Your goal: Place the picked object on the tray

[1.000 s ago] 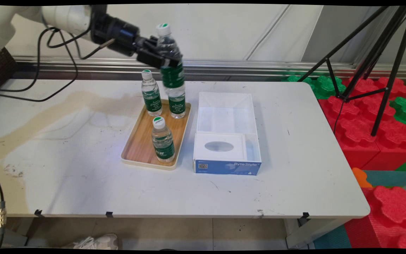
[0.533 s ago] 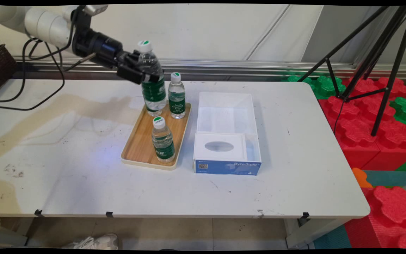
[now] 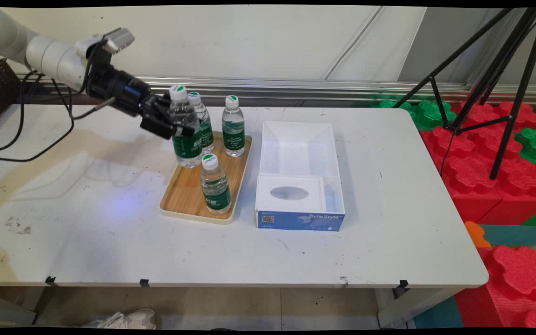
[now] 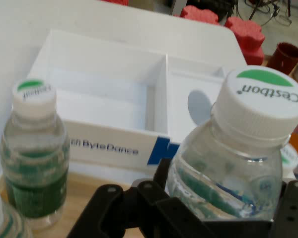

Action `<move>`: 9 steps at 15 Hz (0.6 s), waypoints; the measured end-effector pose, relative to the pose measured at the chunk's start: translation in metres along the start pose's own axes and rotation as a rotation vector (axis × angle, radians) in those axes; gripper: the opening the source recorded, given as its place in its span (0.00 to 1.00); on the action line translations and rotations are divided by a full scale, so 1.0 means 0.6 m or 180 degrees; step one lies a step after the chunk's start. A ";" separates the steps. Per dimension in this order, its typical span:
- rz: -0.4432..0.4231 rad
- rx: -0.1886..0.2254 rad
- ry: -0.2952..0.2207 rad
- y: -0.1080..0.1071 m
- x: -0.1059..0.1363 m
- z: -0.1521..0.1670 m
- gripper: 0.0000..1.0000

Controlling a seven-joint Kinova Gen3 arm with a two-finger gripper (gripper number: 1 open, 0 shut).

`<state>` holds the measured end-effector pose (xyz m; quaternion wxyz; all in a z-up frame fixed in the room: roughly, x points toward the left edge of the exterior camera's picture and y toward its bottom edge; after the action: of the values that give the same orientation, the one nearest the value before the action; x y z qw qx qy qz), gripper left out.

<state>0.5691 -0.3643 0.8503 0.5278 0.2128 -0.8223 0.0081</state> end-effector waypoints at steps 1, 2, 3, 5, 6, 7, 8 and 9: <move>0.0008 0.0000 -0.0042 0.000 -0.013 0.000 0.00; 0.0018 -0.0002 -0.0083 -0.001 -0.025 0.001 0.00; 0.0028 -0.0002 -0.0115 -0.002 -0.035 0.001 0.00; 0.0044 0.0004 -0.0164 -0.005 -0.051 0.003 0.00; 0.0051 0.0007 -0.0180 -0.007 -0.056 0.004 0.00; 0.0059 0.0012 -0.0202 -0.009 -0.063 0.005 0.00; 0.0063 0.0015 -0.0214 -0.010 -0.068 0.007 0.00; 0.0072 0.0021 -0.0230 -0.012 -0.074 0.009 0.00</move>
<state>0.5827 -0.3572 0.8075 0.4968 0.2054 -0.8431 0.0090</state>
